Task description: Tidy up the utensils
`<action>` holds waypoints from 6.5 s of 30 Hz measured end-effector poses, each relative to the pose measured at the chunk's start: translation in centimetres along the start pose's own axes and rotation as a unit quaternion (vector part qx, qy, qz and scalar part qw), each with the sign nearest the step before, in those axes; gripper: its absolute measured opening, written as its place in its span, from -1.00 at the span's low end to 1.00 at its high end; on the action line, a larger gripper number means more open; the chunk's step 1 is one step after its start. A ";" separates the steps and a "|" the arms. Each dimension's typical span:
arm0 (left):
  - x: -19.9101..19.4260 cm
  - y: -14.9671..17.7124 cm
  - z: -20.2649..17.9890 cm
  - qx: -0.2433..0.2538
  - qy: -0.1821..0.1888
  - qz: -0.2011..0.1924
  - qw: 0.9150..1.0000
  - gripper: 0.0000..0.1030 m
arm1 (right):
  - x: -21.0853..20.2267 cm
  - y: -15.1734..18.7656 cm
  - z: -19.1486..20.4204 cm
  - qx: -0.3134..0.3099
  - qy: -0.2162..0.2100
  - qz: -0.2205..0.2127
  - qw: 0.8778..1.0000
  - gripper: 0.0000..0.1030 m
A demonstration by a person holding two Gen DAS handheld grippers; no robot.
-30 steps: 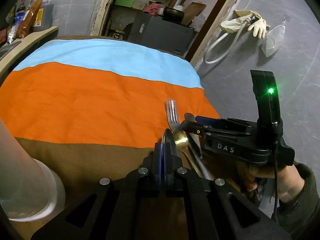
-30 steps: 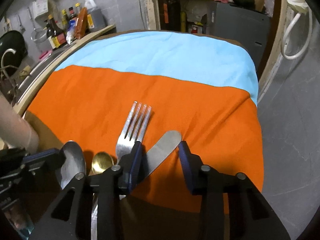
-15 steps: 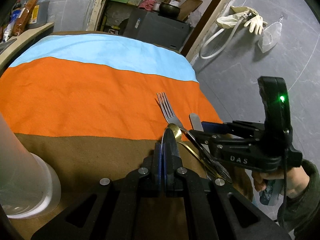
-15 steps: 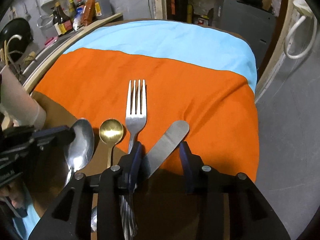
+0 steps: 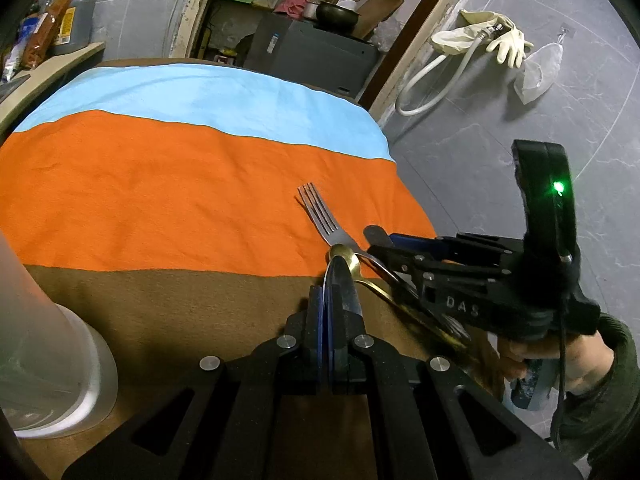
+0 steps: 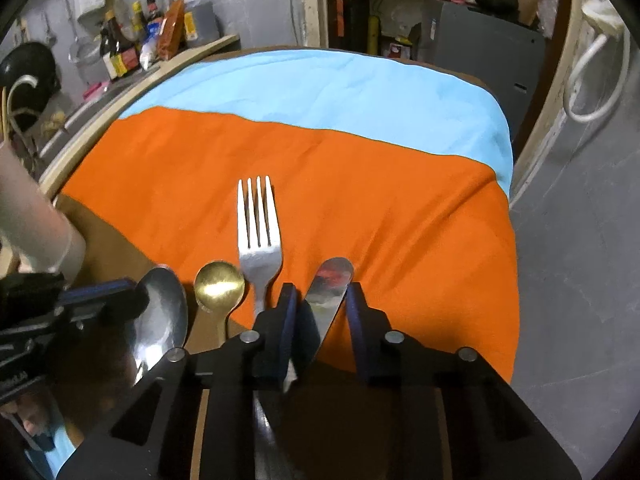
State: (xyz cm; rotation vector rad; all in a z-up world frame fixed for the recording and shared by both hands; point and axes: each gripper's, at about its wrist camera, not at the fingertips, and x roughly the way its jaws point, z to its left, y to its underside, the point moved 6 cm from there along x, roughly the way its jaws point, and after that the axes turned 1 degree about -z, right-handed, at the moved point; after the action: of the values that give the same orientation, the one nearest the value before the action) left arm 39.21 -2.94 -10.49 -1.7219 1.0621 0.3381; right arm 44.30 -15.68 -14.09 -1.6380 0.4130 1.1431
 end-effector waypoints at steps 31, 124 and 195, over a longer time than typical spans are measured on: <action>0.6 0.3 0.9 -0.025 0.026 0.034 0.999 -0.91 | -0.7 1.3 0.0 -0.021 -0.069 0.032 0.997 -0.32; -25.3 -1.1 1.9 0.047 -0.157 -0.357 0.919 -1.00 | -17.6 -4.5 11.6 0.020 -0.204 -0.419 0.885 -0.70; -26.8 2.0 3.3 0.059 -0.192 -0.412 0.889 0.83 | -20.4 -1.1 14.0 -0.008 -0.083 -0.532 0.843 1.00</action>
State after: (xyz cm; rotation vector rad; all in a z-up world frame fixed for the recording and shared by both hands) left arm 23.30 12.91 4.64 -1.7358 0.0149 0.0524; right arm 28.59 -8.35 3.58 -1.4080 -0.5906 0.4053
